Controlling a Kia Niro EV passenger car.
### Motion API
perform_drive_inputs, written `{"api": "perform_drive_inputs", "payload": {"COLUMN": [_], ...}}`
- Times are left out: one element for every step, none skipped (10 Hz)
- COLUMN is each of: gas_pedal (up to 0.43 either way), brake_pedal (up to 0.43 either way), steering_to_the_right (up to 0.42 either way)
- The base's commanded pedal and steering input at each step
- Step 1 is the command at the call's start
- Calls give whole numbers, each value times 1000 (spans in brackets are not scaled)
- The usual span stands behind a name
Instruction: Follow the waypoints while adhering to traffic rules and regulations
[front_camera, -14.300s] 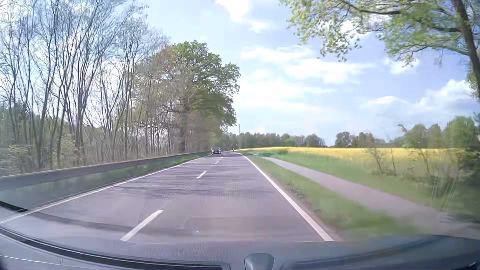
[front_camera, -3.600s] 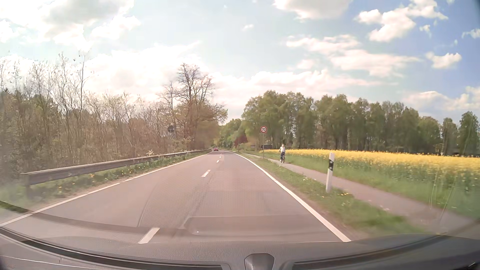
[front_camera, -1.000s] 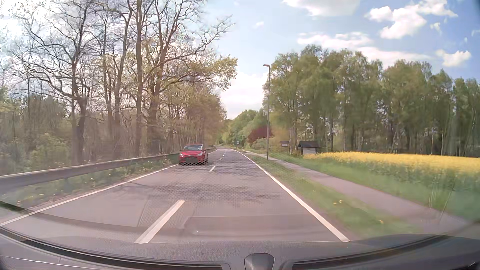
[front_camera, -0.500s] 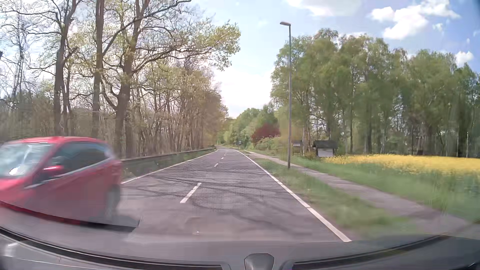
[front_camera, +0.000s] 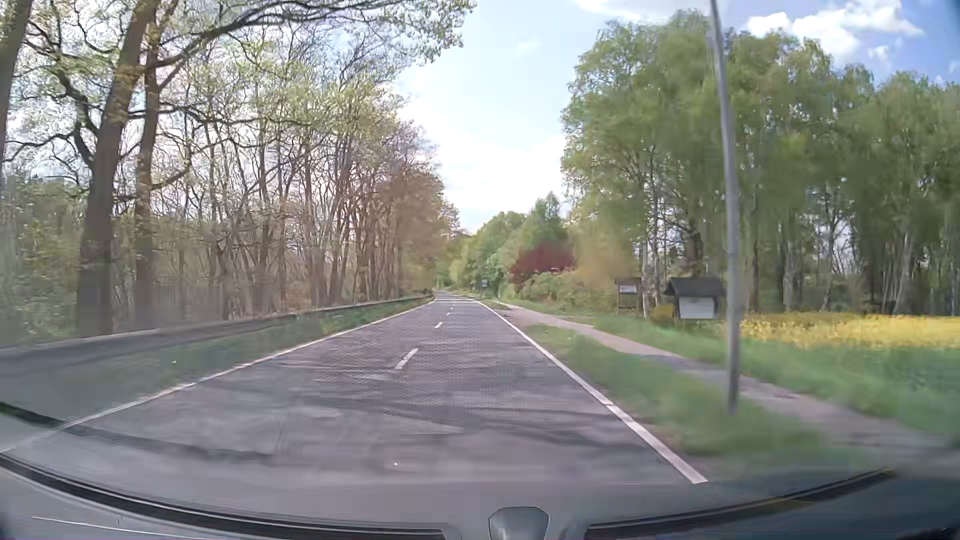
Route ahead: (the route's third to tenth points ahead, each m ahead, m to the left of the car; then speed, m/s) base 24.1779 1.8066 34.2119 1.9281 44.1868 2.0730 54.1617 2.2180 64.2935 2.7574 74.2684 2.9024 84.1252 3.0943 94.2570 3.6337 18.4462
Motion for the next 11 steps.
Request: {"api": "perform_drive_inputs", "payload": {"gas_pedal": [87, 87, 87, 87, 87, 87, 87, 79, 67, 67, 28], "brake_pedal": [0, 0, 0, 0, 0, 0, 0, 0, 0, 0, 0], "steering_to_the_right": [-6, -6, -6, -6, -5, -5, -5, -5, -4, -3, -3]}}
